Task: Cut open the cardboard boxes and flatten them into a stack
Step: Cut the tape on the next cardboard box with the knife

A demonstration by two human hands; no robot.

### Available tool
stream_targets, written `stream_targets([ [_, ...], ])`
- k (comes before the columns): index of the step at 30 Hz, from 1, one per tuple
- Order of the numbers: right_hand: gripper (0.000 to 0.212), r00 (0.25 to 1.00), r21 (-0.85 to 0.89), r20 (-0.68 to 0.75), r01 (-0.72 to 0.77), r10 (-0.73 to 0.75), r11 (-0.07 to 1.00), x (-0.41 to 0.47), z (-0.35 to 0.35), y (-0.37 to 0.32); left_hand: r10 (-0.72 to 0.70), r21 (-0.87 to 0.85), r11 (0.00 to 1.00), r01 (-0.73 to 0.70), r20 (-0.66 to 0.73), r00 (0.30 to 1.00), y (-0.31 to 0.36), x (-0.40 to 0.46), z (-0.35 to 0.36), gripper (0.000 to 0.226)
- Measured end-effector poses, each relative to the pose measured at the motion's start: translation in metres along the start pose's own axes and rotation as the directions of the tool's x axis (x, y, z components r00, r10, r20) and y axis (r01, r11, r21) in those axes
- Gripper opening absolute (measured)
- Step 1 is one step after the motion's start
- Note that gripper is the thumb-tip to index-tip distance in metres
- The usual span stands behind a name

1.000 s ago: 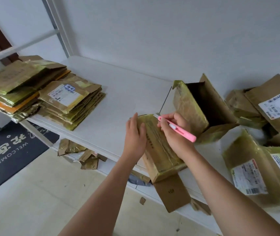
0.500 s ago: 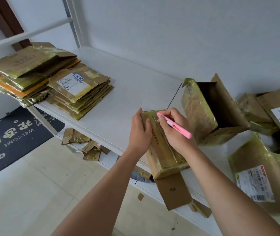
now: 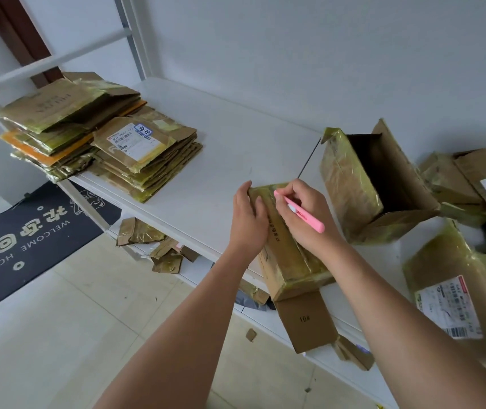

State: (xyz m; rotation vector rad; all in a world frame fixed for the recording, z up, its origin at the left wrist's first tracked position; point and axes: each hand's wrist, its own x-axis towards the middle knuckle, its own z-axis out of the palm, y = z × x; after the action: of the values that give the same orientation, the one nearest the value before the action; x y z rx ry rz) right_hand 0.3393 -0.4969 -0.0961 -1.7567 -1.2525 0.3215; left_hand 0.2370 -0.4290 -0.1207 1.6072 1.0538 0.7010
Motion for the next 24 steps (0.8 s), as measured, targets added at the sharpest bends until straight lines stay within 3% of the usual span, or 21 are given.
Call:
stream_targets([
  [17,0.019,0.986,-0.026,0.109,-0.126,0.128,0.992,-0.057,-0.028,-0.004,0.017,0.058,0.998,-0.017,0.003,1.0,0.002,0.001,0.001,0.042],
  [24,0.016,0.993,0.085,0.013,-0.117,0.116,0.99,-0.113,-0.041,-0.012,0.069,0.079,0.994,-0.071,0.028,0.997,0.004,0.002,0.001,0.04],
])
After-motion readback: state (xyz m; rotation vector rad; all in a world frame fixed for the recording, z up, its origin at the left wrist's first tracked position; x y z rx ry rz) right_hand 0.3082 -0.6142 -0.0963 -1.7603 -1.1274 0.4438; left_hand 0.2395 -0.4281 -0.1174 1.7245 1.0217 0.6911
